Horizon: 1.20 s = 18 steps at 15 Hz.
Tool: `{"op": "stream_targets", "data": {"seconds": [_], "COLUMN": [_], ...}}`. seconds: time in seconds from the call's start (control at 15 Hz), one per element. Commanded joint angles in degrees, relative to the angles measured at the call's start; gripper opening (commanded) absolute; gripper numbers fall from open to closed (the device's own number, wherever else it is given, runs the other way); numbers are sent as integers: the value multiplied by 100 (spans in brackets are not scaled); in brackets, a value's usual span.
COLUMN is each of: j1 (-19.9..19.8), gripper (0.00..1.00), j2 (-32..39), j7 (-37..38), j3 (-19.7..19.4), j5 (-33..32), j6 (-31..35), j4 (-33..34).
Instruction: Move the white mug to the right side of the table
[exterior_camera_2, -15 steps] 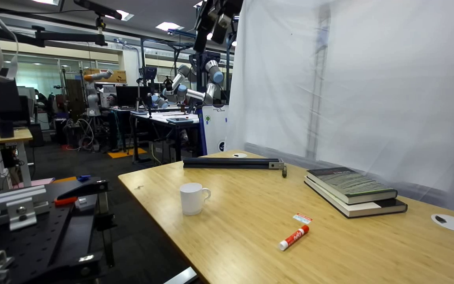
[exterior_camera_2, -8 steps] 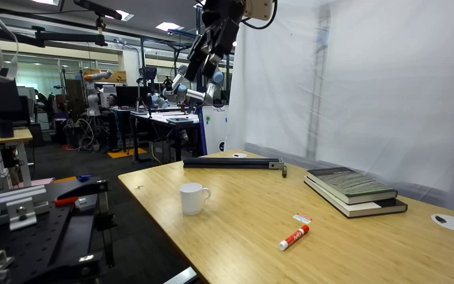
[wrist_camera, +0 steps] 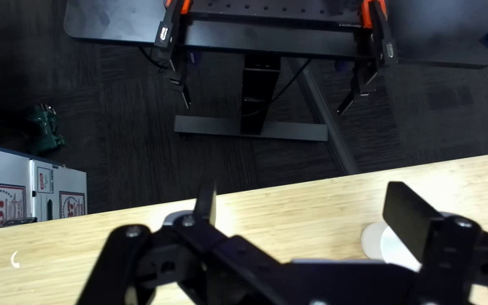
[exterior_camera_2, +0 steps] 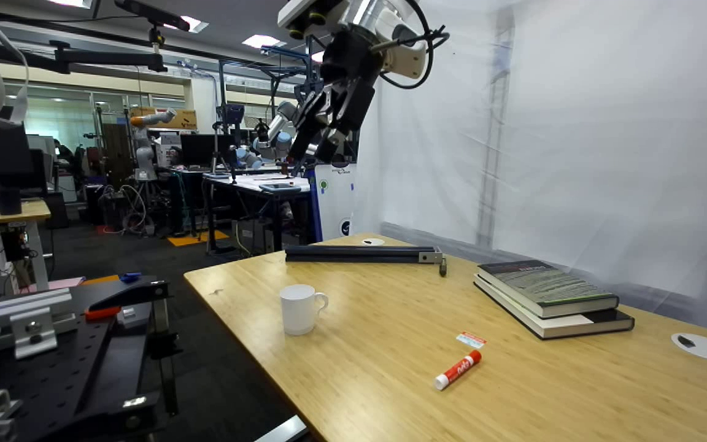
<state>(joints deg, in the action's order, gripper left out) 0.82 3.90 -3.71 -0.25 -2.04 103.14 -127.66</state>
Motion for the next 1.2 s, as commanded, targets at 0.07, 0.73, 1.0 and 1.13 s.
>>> {"op": "stream_targets", "data": {"seconds": [0.07,0.73,1.0,1.13], "j1": [-18,137,254,309], "gripper": [100,100,100,100], "j2": [417,990,1122,1204], "j7": [-83,-14,77,116], "j3": [28,150,220,258], "j5": [-132,-547,-651,-671], "j6": [305,1312,1658,1803], "j4": [59,4,73,99]}}
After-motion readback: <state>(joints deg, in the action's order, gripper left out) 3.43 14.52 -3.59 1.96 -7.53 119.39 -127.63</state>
